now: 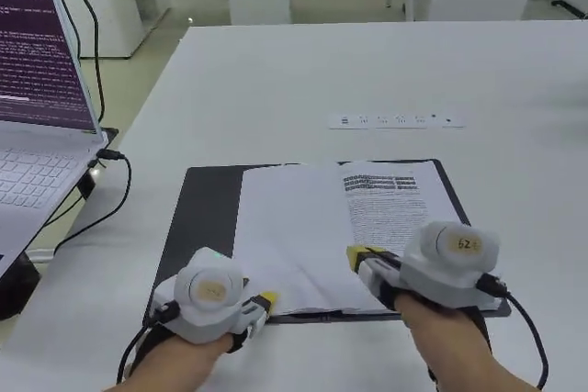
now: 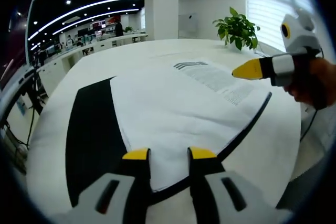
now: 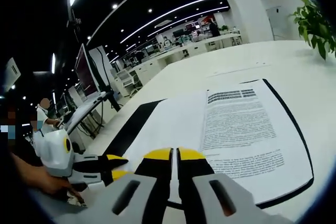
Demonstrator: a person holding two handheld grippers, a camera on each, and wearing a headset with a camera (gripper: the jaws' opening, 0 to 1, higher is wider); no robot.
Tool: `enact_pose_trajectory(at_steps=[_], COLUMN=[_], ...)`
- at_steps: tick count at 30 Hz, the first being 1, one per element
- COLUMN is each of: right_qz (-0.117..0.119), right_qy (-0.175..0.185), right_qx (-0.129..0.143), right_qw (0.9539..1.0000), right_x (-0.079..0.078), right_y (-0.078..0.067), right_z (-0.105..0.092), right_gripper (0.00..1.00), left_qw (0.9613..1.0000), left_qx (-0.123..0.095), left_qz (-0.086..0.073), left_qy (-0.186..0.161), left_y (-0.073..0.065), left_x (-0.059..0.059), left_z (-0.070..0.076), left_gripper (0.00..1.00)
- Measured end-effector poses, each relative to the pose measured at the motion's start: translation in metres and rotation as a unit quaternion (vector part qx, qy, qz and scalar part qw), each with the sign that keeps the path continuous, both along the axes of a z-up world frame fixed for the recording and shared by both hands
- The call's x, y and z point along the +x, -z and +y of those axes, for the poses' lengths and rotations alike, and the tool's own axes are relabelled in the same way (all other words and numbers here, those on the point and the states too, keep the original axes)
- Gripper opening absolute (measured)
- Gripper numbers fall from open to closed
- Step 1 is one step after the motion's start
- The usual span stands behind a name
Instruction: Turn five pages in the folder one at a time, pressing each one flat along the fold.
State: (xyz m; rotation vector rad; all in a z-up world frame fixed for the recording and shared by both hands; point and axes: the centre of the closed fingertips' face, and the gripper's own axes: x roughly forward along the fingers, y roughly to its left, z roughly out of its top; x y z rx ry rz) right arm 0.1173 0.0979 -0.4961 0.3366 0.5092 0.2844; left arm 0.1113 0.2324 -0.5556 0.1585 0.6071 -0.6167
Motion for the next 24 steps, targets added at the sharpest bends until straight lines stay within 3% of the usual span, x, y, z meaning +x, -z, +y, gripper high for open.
enact_pose_trajectory(at_steps=[11,18,24], right_qz=[0.005,-0.011,-0.033], right_qy=[-0.006,-0.015,-0.034], right_qx=[0.012,0.005,-0.021], right_qw=[0.9999,0.9998,0.9986], right_x=[0.026,0.052,0.082], right_y=[0.011,0.016,0.019], right_z=[-0.007,-0.007,-0.005], right_gripper=[0.0,0.0,0.0], left_qw=[0.9992,0.9985,0.9983], left_qx=[-0.016,-0.023,-0.025], left_qz=[-0.033,-0.046,-0.05], left_qy=[-0.018,-0.018,-0.018], left_y=[0.001,0.0,-0.001], left_x=[-0.001,-0.001,0.0], left_z=[0.004,0.003,0.003], left_gripper=[0.27,0.27,0.27])
